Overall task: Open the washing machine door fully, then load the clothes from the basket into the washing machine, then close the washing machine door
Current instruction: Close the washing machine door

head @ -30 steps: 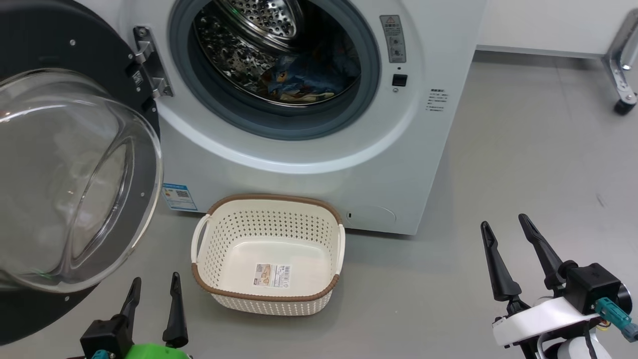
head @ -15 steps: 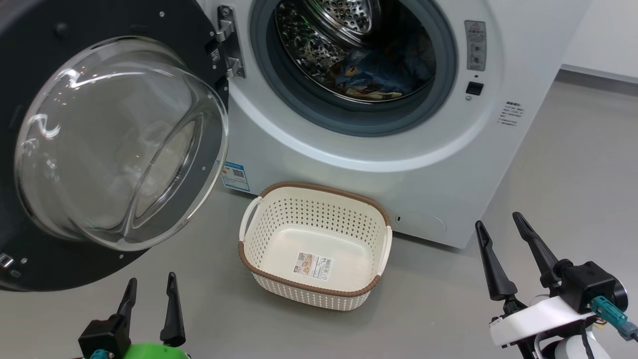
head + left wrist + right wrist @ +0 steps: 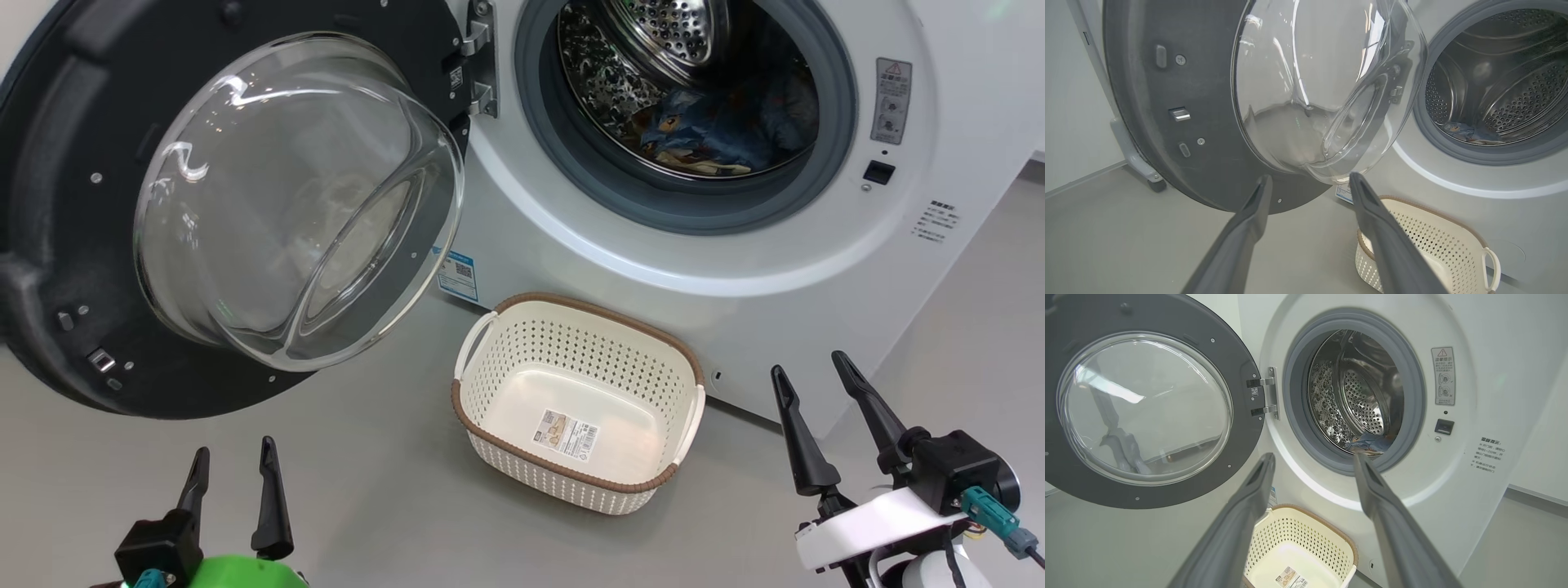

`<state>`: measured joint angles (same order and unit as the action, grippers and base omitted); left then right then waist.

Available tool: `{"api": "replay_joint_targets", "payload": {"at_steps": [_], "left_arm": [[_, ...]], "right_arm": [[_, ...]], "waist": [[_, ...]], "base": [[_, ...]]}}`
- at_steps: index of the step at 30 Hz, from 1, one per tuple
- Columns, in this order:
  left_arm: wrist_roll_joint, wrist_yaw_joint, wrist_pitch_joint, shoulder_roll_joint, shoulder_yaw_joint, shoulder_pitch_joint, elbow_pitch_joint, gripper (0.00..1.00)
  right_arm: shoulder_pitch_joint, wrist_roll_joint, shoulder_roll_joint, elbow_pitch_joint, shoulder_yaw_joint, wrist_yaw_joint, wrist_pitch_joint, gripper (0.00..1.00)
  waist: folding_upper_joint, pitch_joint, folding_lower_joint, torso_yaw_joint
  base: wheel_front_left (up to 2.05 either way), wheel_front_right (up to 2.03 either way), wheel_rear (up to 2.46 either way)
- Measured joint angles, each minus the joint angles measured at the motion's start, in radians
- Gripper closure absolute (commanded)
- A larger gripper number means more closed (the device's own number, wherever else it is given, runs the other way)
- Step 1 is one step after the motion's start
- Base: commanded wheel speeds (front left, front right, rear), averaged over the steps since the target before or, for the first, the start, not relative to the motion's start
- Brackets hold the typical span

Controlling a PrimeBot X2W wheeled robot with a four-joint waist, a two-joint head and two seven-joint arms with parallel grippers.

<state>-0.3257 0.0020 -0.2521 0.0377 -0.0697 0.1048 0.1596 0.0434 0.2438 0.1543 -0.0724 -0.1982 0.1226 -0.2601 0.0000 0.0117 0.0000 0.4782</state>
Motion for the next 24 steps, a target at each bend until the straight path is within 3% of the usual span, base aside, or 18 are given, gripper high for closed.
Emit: {"api": "replay_joint_targets", "payload": {"at_steps": [7, 17, 18, 19, 20, 21, 24], "left_arm": [[0.000, 0.011, 0.000, 0.000, 0.025, 0.001, -0.014, 0.00], [-0.007, 0.018, 0.000, 0.000, 0.037, 0.002, -0.040, 0.00], [-0.019, 0.018, 0.000, 0.000, 0.038, 0.003, -0.040, 0.15], [-0.033, 0.022, 0.000, 0.000, 0.039, 0.003, -0.040, 0.15], [-0.033, 0.022, 0.000, 0.000, 0.039, 0.003, -0.040, 0.73], [-0.053, 0.027, 0.000, 0.000, 0.042, 0.003, -0.038, 1.00], [-0.127, 0.030, 0.000, 0.000, 0.065, 0.004, -0.033, 1.00]], "right_arm": [[-0.006, 0.000, 0.001, -0.005, -0.033, 0.000, 0.000, 0.00], [-0.025, 0.000, 0.003, -0.015, -0.050, 0.000, 0.000, 0.00], [-0.027, 0.000, 0.003, -0.016, -0.051, 0.000, 0.000, 0.00], [-0.030, 0.000, 0.003, -0.017, -0.051, 0.000, 0.000, 0.00], [-0.030, 0.000, 0.003, -0.017, -0.051, 0.000, 0.000, 0.00], [-0.033, 0.000, 0.003, -0.017, -0.052, 0.000, 0.000, 0.00], [-0.036, 0.000, 0.003, -0.018, -0.053, 0.000, 0.000, 0.00]], "waist": [[0.0000, 0.001, 0.0000, 0.041], [0.0000, 0.006, 0.0000, 0.048], [0.0000, 0.006, 0.0000, 0.049], [0.0000, 0.007, 0.0000, 0.049], [0.0000, 0.007, 0.0000, 0.049], [0.0000, 0.007, 0.0000, 0.049], [0.0000, 0.007, 0.0000, 0.049]], "base": [[0.00, 0.00, 0.00], [0.00, 0.00, 0.00], [0.00, 0.00, 0.00], [0.00, 0.00, 0.00], [0.00, 0.00, 0.00], [0.00, 0.00, 0.00], [0.00, 0.00, 0.00]]}}
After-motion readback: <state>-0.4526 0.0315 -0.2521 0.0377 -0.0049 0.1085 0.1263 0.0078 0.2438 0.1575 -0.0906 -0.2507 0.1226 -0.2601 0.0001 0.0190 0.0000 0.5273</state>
